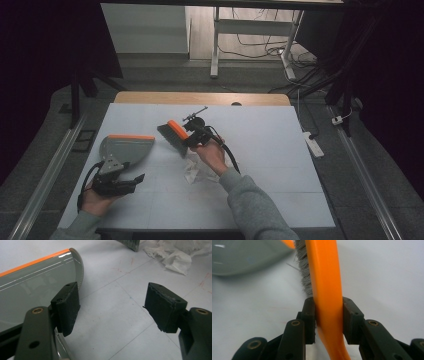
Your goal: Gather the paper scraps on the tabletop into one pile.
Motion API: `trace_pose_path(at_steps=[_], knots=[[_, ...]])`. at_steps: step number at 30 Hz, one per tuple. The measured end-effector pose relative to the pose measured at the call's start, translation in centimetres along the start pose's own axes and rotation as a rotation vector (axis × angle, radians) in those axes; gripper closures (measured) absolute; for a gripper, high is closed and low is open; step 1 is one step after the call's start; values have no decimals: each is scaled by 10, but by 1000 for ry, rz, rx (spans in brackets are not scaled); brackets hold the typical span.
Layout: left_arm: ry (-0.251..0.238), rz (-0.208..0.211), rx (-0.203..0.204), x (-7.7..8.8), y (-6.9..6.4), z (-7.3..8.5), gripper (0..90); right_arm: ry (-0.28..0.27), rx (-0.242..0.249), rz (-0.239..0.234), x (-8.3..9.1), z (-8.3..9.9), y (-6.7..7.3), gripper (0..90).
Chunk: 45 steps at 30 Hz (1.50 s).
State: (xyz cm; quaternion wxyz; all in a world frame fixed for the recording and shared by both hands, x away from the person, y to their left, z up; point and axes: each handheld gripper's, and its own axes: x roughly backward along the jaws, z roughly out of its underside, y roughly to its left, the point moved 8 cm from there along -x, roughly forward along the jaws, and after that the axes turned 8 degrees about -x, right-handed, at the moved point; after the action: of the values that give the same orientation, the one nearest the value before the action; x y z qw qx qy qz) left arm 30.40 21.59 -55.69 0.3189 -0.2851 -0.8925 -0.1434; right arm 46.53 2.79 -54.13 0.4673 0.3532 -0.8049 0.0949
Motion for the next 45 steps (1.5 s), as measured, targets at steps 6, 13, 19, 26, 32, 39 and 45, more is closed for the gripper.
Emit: trace_pose_path(at_steps=[6,13,19,26,32,39,45], knots=[[0,5,-6,-1,-1,-1,293,14,-97,37,25,17,-40,673],[5,3,-11,-2,-3,-2,293,-91,-20,-51,75,19,-15,673],[3,-4,-5,0,-1,-1,293,-2,58,-134,76,40,27,672],[7,-2,-8,-1,-2,-1,293,149,109,-125,46,70,51,672],[6,-1,-6,-1,-1,0,293,159,68,-61,38,69,26,673],[11,2,-9,-3,-2,0,293,117,29,25,55,68,-11,673],[18,5,-8,-4,-2,1,293,18,40,-28,83,61,-5,672]])
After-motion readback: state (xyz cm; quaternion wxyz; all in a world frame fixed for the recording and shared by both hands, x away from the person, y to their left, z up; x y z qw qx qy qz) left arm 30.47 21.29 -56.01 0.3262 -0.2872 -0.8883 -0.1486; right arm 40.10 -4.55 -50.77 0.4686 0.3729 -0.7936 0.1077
